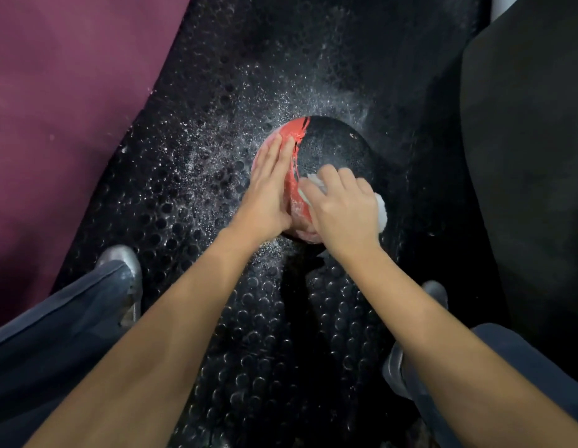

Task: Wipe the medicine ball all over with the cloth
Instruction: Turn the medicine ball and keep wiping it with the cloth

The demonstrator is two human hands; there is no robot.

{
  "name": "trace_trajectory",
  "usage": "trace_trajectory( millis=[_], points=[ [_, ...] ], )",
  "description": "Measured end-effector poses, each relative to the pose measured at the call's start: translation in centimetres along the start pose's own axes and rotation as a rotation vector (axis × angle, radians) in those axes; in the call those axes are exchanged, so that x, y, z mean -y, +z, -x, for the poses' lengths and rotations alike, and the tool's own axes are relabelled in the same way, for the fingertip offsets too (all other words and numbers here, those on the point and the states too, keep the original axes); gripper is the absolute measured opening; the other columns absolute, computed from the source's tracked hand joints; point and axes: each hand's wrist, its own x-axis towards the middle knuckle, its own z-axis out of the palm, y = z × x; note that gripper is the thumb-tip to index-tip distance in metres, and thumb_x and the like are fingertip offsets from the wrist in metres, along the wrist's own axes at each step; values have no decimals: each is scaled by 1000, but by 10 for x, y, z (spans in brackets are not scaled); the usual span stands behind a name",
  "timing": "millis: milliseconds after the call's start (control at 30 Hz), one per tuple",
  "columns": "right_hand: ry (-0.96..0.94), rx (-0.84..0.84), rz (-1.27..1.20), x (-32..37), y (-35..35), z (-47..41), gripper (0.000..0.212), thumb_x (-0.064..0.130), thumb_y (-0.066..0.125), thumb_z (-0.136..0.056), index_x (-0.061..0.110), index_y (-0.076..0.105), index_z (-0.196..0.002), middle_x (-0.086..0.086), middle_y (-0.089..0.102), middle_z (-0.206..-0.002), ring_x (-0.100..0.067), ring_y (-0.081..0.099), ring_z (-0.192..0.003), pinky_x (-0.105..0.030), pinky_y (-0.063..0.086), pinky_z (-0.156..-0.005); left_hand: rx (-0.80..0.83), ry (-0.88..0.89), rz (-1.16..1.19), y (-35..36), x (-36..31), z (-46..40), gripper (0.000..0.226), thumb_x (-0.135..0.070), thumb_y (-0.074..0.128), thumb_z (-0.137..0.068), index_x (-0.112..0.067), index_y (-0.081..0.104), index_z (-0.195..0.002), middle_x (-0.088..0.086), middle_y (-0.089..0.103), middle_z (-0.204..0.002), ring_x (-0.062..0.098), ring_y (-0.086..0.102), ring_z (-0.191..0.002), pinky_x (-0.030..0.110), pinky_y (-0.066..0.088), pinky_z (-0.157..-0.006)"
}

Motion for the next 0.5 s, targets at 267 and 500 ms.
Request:
trace_trajectory(
  millis=[267,500],
  points=[
    [28,52,-53,-23,-6,35,12,18,60,-86,22,70,-91,-2,60,-78,-24,50,-62,-34,34,-54,26,-34,-21,-2,-1,6,141,-38,89,-53,-24,-8,-154,-8,-16,-161,8,-16,-146,25,-9,-114],
    [717,330,-563,-43,-8,-10,18,28,58,-88,35,70,-98,8,59,-98,-13,57,-88,-25,33,-69,41,-82,-64,-12,-9,8,140,-36,92,-51,-19,1,-155,-3,-4,-163,13,-5,-149,28,-3,-115]
  ],
)
